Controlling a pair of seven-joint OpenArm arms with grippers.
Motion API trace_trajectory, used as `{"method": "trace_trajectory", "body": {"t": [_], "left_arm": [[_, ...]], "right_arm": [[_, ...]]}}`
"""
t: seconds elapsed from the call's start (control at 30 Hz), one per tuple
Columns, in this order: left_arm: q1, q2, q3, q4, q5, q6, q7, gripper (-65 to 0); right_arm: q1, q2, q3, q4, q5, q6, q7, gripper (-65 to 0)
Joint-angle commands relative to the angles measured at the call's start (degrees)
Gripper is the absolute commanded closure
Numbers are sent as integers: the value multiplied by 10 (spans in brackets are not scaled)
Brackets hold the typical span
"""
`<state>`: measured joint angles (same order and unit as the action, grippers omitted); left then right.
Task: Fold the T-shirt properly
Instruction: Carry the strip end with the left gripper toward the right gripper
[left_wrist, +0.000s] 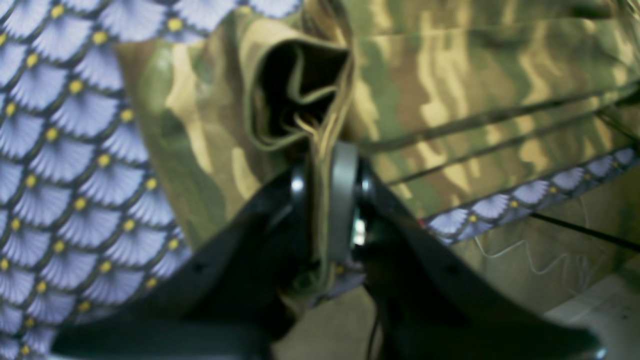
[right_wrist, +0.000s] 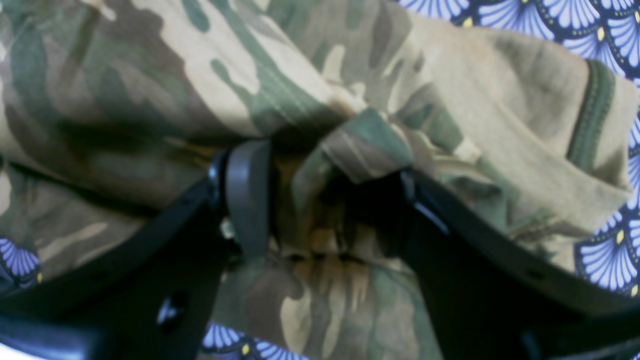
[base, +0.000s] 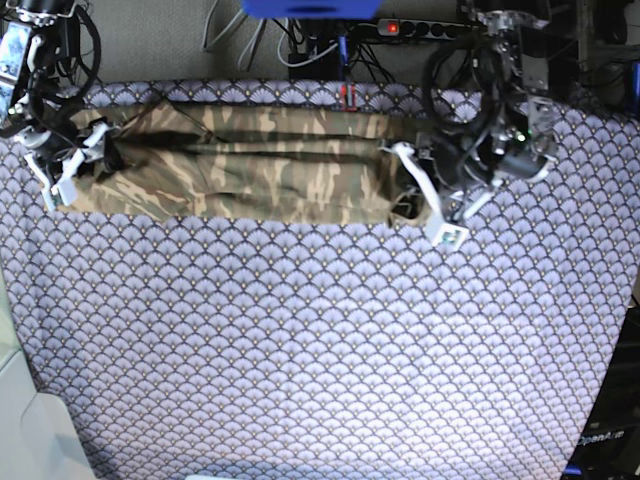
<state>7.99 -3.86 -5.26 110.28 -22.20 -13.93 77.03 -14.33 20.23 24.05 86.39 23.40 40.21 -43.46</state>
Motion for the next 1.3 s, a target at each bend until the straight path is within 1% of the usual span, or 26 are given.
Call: {"method": "trace_trajectory", "body": {"t": [0.0, 0.13, 0.23, 0.33, 0.47, 0.53, 0.63, 1.0, 1.1, 1.2, 1.27], "left_arm": [[-15, 12, 6, 8, -8, -1, -7, 0], [-32, 34, 25, 4, 0, -1, -9, 0], [-42, 57, 52, 4, 34, -1, -7, 0], [-43, 81, 93, 2, 86, -1, -9, 0], [-43, 110, 139, -26, 134, -1, -10, 0], [-43, 117, 156, -38, 157, -1, -11, 0], [-43, 124, 163, -56, 179, -1, -12, 0], [-46, 129, 164, -60, 177, -1, -13, 0], [-48, 129, 180, -61, 177, -1, -17, 0], [-48, 129, 208, -61, 177, -1, -41, 0], [-48, 129, 218, -61, 177, -1, -46, 0]], "right_arm": [[3, 10, 3, 6, 6, -2, 7, -325], [3, 11, 3, 6, 6, -2, 7, -325], [3, 11, 3, 6, 6, -2, 7, -325], [3, 10, 3, 6, 6, -2, 7, -325], [3, 9, 3, 6, 6, -2, 7, -325], [3, 9, 3, 6, 6, -2, 7, -325], [3, 9, 3, 6, 6, -2, 7, -325], [3, 8, 3, 6, 6, -2, 7, -325], [3, 8, 3, 6, 6, -2, 7, -325], [3, 8, -7, 6, 6, -2, 7, -325], [3, 8, -12, 6, 6, -2, 7, -325]]}}
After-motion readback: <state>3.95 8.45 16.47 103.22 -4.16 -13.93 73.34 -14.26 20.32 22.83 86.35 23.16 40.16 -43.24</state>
